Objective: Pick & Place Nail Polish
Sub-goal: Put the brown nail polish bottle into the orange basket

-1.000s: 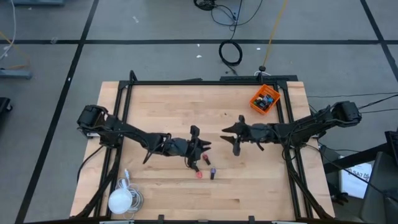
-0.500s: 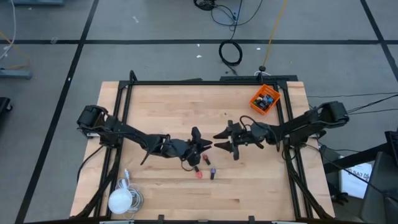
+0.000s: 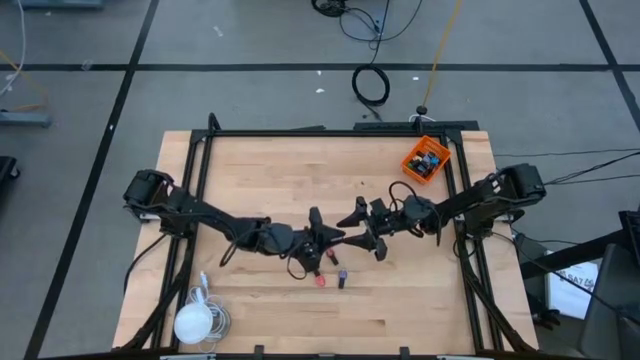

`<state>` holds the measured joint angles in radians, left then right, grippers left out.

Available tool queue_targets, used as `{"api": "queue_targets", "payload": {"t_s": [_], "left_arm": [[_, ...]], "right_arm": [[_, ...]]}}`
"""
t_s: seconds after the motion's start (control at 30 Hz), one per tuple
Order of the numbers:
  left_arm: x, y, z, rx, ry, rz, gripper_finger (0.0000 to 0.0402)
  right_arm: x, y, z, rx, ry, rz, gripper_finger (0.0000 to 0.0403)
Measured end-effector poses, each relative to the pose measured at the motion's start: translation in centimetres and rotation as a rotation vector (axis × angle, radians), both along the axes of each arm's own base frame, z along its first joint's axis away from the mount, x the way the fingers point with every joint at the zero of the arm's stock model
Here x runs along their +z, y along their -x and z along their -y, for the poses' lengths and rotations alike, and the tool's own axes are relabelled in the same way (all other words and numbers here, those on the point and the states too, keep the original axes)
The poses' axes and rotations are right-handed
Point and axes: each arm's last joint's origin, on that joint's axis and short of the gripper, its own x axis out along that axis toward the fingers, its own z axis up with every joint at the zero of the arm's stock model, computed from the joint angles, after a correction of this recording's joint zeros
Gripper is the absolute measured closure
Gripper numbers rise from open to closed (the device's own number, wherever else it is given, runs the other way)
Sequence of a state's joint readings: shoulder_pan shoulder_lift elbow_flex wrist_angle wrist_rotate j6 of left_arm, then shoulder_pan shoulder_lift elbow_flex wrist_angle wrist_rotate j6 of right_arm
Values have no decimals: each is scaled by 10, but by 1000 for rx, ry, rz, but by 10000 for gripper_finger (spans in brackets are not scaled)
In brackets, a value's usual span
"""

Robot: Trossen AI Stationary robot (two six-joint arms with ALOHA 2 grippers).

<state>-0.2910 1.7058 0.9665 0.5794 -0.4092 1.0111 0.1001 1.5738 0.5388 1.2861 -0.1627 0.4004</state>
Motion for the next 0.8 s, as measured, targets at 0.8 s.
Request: {"api": "queue_targets", "payload": {"t_s": [0.8], "left_arm": [[-5, -30, -16, -54, -2, 24, 349]], "right_arm": [[3, -8, -2, -17, 3, -33, 188]]}}
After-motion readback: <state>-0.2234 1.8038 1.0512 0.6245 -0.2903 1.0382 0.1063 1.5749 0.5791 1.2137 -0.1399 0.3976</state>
